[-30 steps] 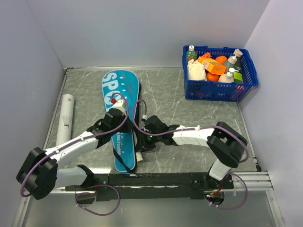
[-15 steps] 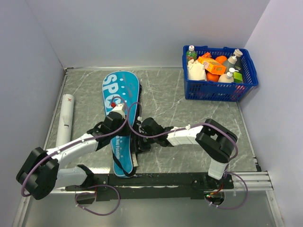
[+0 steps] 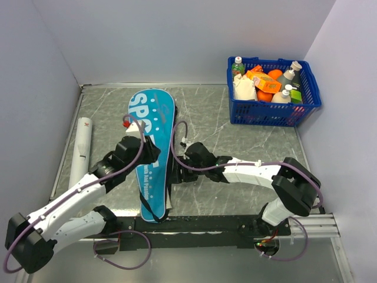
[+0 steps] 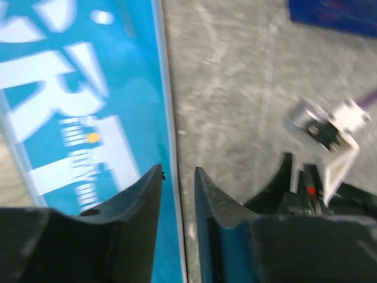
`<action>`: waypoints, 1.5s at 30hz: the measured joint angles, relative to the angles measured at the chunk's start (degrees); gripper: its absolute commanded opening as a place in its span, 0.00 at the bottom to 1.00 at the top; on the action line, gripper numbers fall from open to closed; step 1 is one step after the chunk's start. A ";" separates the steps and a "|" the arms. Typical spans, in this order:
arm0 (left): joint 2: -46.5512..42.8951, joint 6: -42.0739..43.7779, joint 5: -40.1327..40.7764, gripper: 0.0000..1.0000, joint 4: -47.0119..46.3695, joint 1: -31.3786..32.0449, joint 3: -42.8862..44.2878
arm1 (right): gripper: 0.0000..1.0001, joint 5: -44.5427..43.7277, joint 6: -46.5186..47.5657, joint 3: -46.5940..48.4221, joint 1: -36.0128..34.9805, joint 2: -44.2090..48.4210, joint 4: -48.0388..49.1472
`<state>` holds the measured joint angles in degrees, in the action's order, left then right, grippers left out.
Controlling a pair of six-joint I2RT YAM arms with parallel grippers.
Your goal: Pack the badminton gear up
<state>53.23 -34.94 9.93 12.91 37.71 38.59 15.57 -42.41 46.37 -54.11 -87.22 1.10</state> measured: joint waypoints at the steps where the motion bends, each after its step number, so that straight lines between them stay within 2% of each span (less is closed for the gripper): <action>1: -0.33 -0.98 1.99 0.23 2.21 0.00 1.38 | 0.60 -0.85 0.44 -0.02 0.04 0.00 -1.11; 5: -0.46 -5.95 8.02 0.01 9.92 0.00 2.71 | 0.52 -2.99 2.08 -0.76 0.07 -0.02 -3.56; 7: -0.37 -8.66 9.66 0.01 12.98 -0.02 1.55 | 0.47 -3.96 2.84 -0.79 0.07 -0.04 -4.76; 11: 0.13 -13.38 11.19 0.01 18.01 -0.48 -1.20 | 0.47 -4.35 3.58 -0.96 0.04 -0.04 -4.92; 20: 5.90 -21.86 12.00 0.01 21.59 -0.98 -4.85 | 0.44 -3.13 4.46 -1.11 -0.02 -0.11 -4.35; 26: 6.62 -25.99 14.05 0.01 23.43 -2.67 -6.80 | 0.44 -2.01 4.61 -1.09 -0.09 -1.07 -3.65; 34: 7.06 -29.00 16.57 0.01 25.55 -4.70 -6.86 | 0.44 0.33 4.59 -0.50 -0.22 -4.17 -2.97; 45: 11.43 -28.96 13.90 0.01 20.92 -4.76 -9.81 | 0.42 4.70 2.91 -0.50 -0.81 -5.25 2.34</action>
<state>64.66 -63.90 23.83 33.82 32.95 28.77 20.27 -39.51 45.87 -54.92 -92.47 3.44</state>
